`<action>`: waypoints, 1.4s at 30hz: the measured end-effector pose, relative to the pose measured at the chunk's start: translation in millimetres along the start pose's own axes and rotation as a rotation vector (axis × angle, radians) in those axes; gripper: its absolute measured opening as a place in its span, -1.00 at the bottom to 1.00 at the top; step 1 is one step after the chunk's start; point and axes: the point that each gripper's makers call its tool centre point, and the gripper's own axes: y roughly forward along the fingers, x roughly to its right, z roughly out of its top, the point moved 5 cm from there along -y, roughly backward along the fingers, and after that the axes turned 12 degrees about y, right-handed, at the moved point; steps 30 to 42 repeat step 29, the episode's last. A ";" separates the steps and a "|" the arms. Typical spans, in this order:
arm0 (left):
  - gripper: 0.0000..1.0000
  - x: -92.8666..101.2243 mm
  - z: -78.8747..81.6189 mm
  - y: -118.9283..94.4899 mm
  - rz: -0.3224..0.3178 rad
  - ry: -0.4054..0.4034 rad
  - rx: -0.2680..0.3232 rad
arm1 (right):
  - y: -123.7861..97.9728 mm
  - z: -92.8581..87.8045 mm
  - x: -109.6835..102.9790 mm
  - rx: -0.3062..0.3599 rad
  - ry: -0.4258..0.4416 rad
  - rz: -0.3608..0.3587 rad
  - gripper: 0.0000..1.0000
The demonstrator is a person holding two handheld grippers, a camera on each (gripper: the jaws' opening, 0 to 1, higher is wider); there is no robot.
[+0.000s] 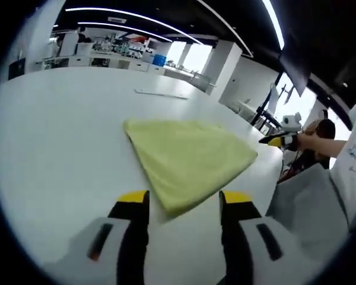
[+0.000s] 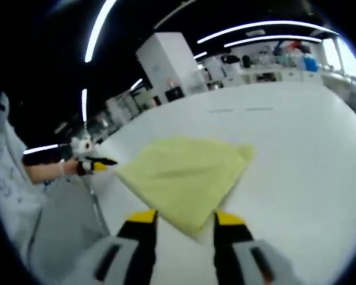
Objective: Fold the garment on the visible template until the final outline fits inside the template.
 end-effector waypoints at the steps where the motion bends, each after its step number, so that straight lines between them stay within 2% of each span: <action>1: 0.06 1.2 2.5 -0.3 -0.003 -0.001 0.005 | -1.0 -0.4 -3.3 0.005 -0.003 0.003 -0.19; 7: 0.55 14.9 21.5 1.2 -0.024 -0.008 0.040 | -7.8 -6.3 -16.5 0.048 -0.017 -0.006 0.24; 11: 0.97 22.0 26.2 3.1 -0.021 0.000 0.042 | -12.6 -10.3 -23.5 0.093 -0.015 -0.038 0.74; 13: 0.98 27.6 28.3 0.7 -0.036 0.011 0.046 | -15.7 -11.8 -25.3 0.113 -0.021 -0.054 0.97; 19: 0.98 32.5 26.9 -1.0 -0.037 0.039 0.033 | -22.3 -21.0 -29.1 0.110 -0.037 -0.075 0.99; 23: 0.98 35.1 30.2 -2.3 -0.016 0.034 0.068 | -24.0 -25.3 -39.5 0.136 -0.027 -0.063 0.99; 27: 0.98 31.0 33.5 1.3 0.002 0.039 0.070 | -22.4 -30.9 -45.0 0.129 -0.029 -0.057 0.99; 29: 0.97 31.1 38.2 2.0 0.013 0.031 0.101 | -22.9 -32.0 -46.4 0.132 -0.032 -0.050 0.99; 42: 0.97 31.1 38.2 2.0 0.013 0.031 0.101 | -22.9 -32.0 -46.4 0.132 -0.032 -0.050 0.99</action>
